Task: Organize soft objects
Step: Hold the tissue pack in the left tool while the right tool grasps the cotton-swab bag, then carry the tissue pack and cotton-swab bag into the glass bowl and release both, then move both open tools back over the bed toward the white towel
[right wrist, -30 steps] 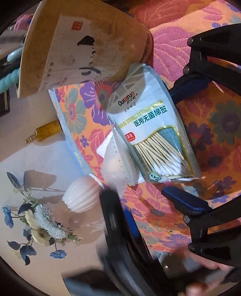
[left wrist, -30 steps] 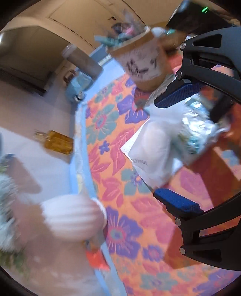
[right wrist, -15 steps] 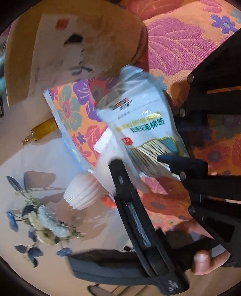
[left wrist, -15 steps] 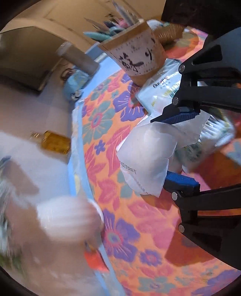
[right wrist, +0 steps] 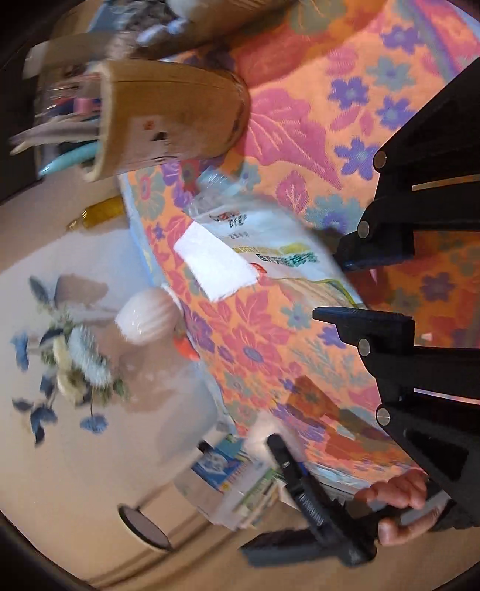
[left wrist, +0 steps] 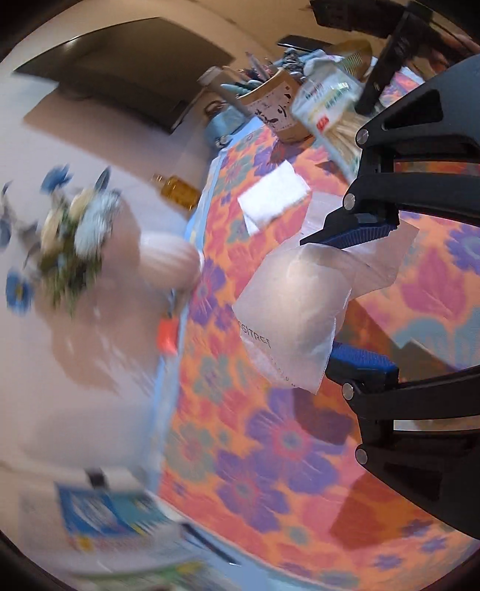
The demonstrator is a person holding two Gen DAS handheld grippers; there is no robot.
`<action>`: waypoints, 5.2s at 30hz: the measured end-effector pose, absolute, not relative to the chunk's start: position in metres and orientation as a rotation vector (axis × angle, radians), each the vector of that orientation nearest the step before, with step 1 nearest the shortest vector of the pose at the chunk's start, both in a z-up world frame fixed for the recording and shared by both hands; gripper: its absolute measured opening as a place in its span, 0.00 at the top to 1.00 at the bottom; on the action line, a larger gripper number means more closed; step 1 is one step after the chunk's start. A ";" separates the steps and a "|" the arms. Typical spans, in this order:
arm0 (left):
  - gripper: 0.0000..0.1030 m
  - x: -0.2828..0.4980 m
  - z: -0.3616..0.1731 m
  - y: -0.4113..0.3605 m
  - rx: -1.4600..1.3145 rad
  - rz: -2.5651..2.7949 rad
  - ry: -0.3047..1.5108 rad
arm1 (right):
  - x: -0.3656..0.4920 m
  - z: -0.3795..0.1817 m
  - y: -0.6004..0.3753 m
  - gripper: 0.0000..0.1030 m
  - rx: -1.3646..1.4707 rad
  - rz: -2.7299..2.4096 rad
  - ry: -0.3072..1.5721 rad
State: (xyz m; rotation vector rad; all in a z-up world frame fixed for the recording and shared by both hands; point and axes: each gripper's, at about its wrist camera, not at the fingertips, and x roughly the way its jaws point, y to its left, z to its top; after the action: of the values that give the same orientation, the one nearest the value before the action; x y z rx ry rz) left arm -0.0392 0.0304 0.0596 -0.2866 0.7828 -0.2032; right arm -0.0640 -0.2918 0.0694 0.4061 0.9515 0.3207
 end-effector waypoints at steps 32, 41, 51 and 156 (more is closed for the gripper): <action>0.56 -0.049 0.015 0.048 -0.312 -0.265 0.755 | 0.011 0.006 -0.169 0.09 -0.015 0.022 1.126; 0.56 -0.049 0.016 0.044 -0.292 -0.272 0.758 | -0.029 0.027 -0.183 0.56 0.050 0.246 1.019; 0.56 -0.068 0.040 -0.003 -0.226 -0.381 0.734 | -0.072 0.082 -0.242 0.56 0.117 0.226 0.890; 0.15 0.127 0.074 0.046 -0.099 -0.146 0.884 | 0.107 0.005 -0.224 0.15 -0.030 -0.029 1.195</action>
State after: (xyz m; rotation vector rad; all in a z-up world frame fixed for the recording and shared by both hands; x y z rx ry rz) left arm 0.1270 0.0460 0.0739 -0.0990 0.8838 -0.1460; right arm 0.1068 -0.2243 0.0051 -0.0300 1.1948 -0.0291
